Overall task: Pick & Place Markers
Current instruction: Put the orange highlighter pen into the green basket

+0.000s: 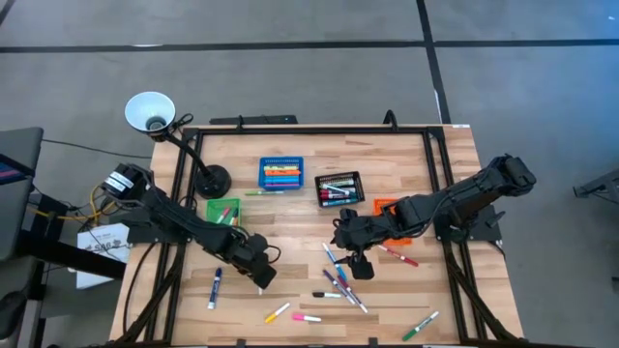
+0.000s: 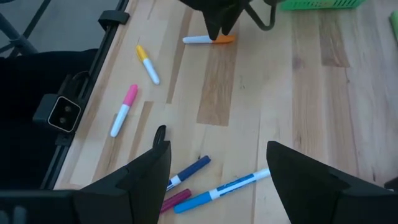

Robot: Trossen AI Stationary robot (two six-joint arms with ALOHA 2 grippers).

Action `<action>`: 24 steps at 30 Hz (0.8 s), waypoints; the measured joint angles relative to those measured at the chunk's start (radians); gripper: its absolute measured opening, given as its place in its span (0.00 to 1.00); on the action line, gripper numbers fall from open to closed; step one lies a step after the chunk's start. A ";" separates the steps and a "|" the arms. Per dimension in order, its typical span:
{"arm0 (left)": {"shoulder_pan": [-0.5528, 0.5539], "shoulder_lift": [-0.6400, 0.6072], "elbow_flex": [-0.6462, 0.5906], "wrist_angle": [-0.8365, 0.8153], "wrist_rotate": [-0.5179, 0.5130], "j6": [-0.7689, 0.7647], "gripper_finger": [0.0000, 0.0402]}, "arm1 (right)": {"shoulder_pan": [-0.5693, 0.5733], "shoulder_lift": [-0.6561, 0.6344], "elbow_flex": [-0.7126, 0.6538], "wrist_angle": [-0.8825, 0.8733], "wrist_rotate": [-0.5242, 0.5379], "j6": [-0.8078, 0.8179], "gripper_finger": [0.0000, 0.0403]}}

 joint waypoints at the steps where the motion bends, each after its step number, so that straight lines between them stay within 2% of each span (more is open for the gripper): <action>1: 0.000 0.005 0.002 0.003 -0.001 0.000 0.34 | 0.000 0.000 0.000 0.000 0.000 0.000 0.63; 9: 0.002 0.048 0.003 -0.011 -0.004 0.004 0.34 | 0.001 0.000 0.000 0.000 0.000 0.000 0.63; 13: 0.002 0.058 0.004 -0.017 -0.008 0.057 0.32 | 0.001 0.000 0.000 0.000 0.000 0.000 0.63; 24: -0.005 0.053 0.001 -0.032 -0.035 0.162 0.08 | 0.001 0.000 0.000 0.000 0.000 0.000 0.63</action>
